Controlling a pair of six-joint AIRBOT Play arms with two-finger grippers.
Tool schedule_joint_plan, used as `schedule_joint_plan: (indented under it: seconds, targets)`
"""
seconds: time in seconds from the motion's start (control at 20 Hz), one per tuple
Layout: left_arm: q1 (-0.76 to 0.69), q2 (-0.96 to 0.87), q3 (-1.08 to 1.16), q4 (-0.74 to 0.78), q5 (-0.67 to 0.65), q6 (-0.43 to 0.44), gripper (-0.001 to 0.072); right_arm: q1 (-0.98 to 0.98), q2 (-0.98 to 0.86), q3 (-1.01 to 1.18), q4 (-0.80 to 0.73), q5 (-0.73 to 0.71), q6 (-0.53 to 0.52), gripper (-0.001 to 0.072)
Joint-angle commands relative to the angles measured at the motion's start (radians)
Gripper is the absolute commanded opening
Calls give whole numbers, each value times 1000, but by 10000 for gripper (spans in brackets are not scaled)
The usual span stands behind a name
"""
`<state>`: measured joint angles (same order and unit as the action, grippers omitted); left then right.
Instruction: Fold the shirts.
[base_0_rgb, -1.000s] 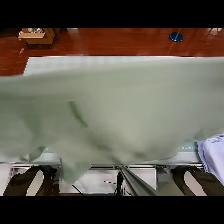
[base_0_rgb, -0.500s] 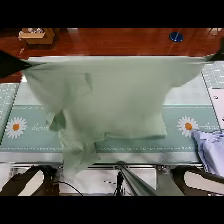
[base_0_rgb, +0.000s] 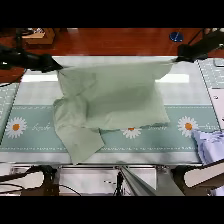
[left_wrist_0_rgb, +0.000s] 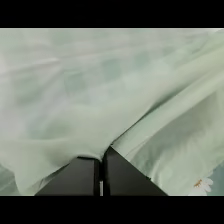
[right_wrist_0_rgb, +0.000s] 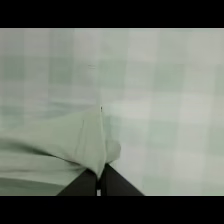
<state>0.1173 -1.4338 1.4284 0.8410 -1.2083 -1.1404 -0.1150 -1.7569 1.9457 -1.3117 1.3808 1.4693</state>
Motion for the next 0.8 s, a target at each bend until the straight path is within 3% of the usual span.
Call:
schedule_joint_plan:
  seconds: [0.0,0.1,0.25,0.35,0.45,0.5,0.6,0.7,0.75]
  targets:
    - [-28,-107,-1,-18,106,32,24,28,-95,1,11,-43,1,21]
    - [-31,-155,-1,-18,87,18,24,32,-135,1,8,-16,18,22]
    - [-31,-215,-1,-18,44,-73,24,32,-172,1,16,36,44,21]
    - [-31,-223,1,-18,23,-77,40,32,-171,2,39,53,37,25]
    - [-11,-218,46,-17,-69,-55,201,23,-140,2,50,85,-22,207]
    - [10,-218,89,1,-148,-39,291,15,-114,2,36,117,-89,264]
    - [74,-206,171,108,-306,-58,291,-8,-57,2,-82,198,-146,279]
    - [161,-173,177,204,-419,-105,295,-66,-19,2,-98,263,-104,364]
    - [210,-149,147,217,-459,-124,387,-98,-9,-3,-84,314,-95,401]
